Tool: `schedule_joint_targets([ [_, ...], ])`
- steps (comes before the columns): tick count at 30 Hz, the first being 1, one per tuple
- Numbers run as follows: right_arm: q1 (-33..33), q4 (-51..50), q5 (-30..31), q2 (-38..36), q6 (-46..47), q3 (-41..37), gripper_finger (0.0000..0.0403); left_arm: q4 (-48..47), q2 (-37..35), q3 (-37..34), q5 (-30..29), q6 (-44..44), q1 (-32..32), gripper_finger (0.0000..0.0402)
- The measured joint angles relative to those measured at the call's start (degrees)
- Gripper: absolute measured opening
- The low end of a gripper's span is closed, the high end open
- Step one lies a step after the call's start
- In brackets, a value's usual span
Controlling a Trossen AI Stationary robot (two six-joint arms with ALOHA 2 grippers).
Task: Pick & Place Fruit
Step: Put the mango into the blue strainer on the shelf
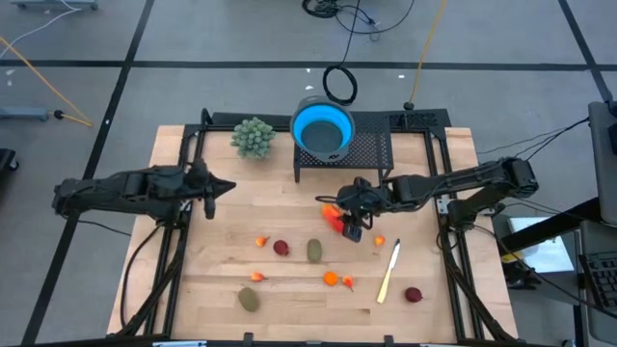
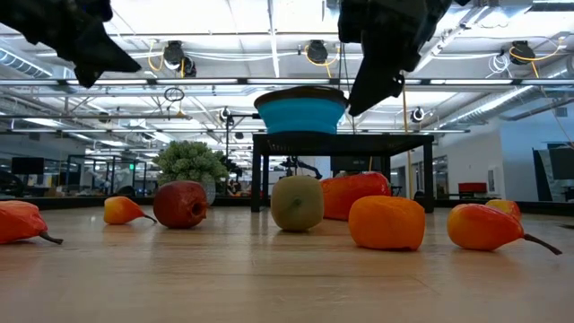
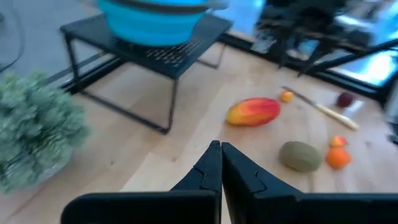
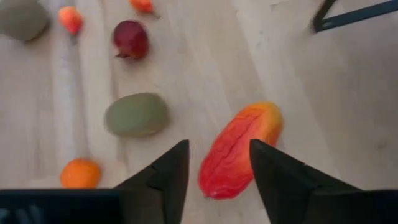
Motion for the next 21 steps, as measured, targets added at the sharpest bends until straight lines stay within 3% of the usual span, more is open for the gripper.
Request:
schedule_joint_targets([
  [7, -1.0, 0.0, 0.1, 0.0, -0.4, 0.0, 0.0209, 0.0, -4.9, 0.0, 10.5, 5.4, 0.0, 0.0002],
  [21, -0.8, 1.0, 0.1, 0.0, 0.4, -0.1, 0.0210, 0.1, -11.2, -5.0, 10.8, 4.6, 0.0, 0.0008],
])
